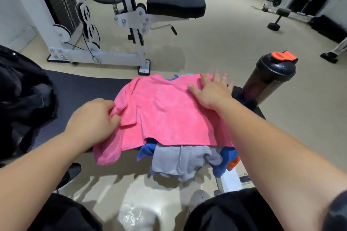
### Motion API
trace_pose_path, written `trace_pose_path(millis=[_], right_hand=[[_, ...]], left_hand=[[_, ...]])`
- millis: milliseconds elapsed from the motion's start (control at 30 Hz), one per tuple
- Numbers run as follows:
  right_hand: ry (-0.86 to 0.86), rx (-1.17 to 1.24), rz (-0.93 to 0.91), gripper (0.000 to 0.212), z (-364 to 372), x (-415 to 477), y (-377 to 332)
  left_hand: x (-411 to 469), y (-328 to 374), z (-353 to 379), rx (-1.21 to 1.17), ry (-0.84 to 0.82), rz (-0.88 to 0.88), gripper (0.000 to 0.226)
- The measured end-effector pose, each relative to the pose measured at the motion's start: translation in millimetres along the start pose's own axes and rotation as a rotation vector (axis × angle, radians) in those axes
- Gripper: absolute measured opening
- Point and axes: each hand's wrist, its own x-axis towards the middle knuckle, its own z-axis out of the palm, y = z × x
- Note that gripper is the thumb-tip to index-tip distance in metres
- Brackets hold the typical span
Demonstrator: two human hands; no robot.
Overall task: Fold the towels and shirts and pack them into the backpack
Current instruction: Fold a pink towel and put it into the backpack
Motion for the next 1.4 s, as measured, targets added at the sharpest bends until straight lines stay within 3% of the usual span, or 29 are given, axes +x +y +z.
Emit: trace_pose_path(millis=[267,400,533,633,700,833,933,1033,1167,1267,1400], right_hand=[[-0.085,0.017,-0.414,0.077,28,-58,-88],[-0.241,0.106,-0.52,0.073,26,-63,-109],[-0.291,0.208,-0.647,0.08,20,-60,-130],[-0.317,0.11,-0.744,0.074,28,-56,-148],[-0.316,0.026,-0.837,0.066,35,-58,-159],[-0.296,0.014,-0.966,0.057,44,-58,-173],[-0.274,0.006,-0.996,0.064,48,-56,-176],[-0.202,0.019,-0.98,0.075,51,-57,-179],[-0.078,0.117,-0.95,0.075,48,-58,-177],[-0.004,0.245,-0.895,0.075,47,-57,-170],[-0.058,0.624,-0.745,0.066,43,-50,-173]], left_hand=[[21,-25,-13,-0.326,0.171,-0.278,0.023],[31,-44,-15,-0.487,0.259,-0.41,0.024],[40,-58,-15,-0.61,0.155,-0.515,0.018],[40,-59,-15,-0.286,0.014,-0.389,0.062],[39,-56,-15,-0.049,-0.011,-0.247,0.077],[33,-54,-17,0.188,-0.051,-0.174,0.052],[31,-54,-21,0.28,-0.077,-0.132,0.041],[28,-58,-23,0.264,-0.128,-0.128,0.043],[20,-61,-22,0.273,-0.232,-0.101,0.066],[21,-58,-16,0.281,-0.101,-0.109,0.068],[28,-57,-11,0.311,0.027,-0.177,0.043]])
